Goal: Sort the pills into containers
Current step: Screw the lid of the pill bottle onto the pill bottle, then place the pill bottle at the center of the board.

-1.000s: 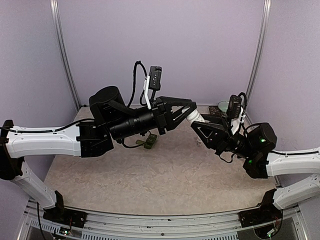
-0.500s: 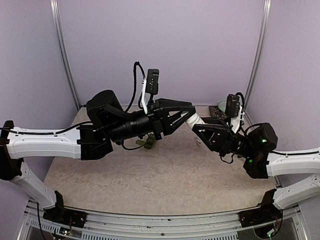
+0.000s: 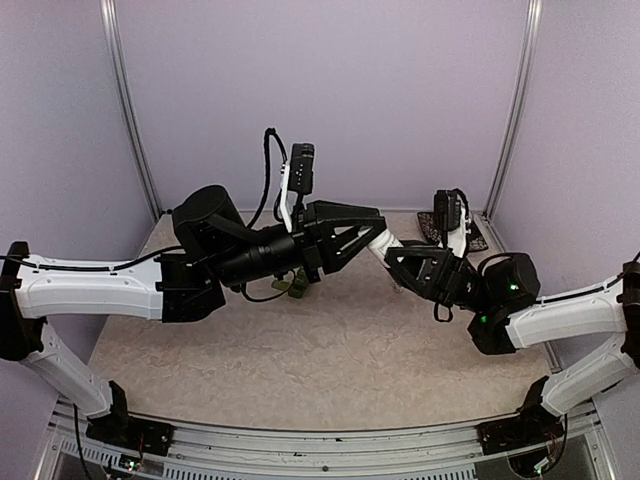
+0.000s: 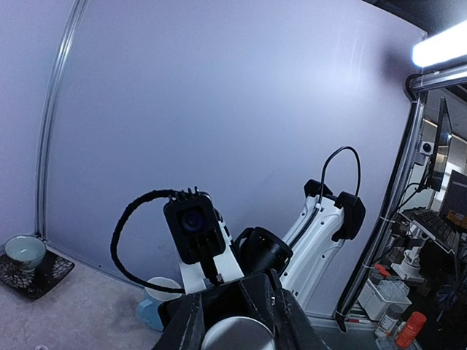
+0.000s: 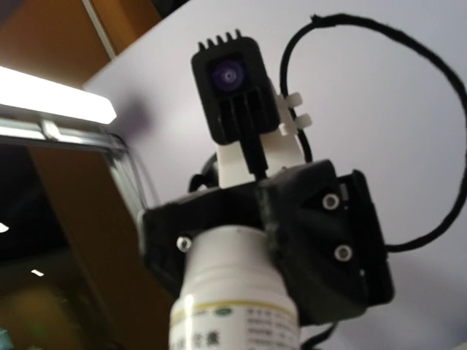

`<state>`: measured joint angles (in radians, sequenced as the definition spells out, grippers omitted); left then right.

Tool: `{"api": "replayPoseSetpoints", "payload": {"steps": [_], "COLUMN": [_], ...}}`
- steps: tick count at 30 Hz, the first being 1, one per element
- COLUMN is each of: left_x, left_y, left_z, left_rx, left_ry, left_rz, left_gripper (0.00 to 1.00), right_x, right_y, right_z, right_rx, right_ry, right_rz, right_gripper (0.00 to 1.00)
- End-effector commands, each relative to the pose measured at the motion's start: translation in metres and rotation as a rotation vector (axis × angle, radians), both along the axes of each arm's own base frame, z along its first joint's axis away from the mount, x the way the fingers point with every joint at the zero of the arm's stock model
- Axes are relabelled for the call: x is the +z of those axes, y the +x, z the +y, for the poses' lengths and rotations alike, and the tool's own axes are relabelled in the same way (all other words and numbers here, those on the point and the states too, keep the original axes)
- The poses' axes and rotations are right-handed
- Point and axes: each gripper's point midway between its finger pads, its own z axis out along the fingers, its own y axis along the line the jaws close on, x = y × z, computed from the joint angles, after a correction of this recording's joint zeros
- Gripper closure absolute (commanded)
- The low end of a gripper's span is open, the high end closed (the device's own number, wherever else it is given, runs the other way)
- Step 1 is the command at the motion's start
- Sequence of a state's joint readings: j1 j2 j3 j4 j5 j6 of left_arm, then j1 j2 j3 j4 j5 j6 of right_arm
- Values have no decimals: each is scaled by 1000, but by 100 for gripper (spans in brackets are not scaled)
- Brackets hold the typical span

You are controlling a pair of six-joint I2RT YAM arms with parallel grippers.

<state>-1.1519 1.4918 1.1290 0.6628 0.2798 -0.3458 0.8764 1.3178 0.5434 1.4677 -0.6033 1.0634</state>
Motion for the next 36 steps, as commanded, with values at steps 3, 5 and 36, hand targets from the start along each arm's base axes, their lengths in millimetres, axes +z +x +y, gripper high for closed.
{"api": "replayPoseSetpoints", "payload": {"steps": [3,5,36], "left_x": [19,19,-102], "left_y": [-41,-42,112], "left_z": [12,13,155], "left_rx": [-135,-135,806], "left_ry": [-49,-49,316], "left_rz": [-125,-128,192], "left_gripper": [91,91,91], "right_x": [14,10,-59], "right_y": [18,20,73], "right_z": [-15,-14,-5], "right_rx": [131,153,-368], "right_ry": [164,178,-314], "right_rz": [221,252,101], "right_gripper": [97,94,14]}}
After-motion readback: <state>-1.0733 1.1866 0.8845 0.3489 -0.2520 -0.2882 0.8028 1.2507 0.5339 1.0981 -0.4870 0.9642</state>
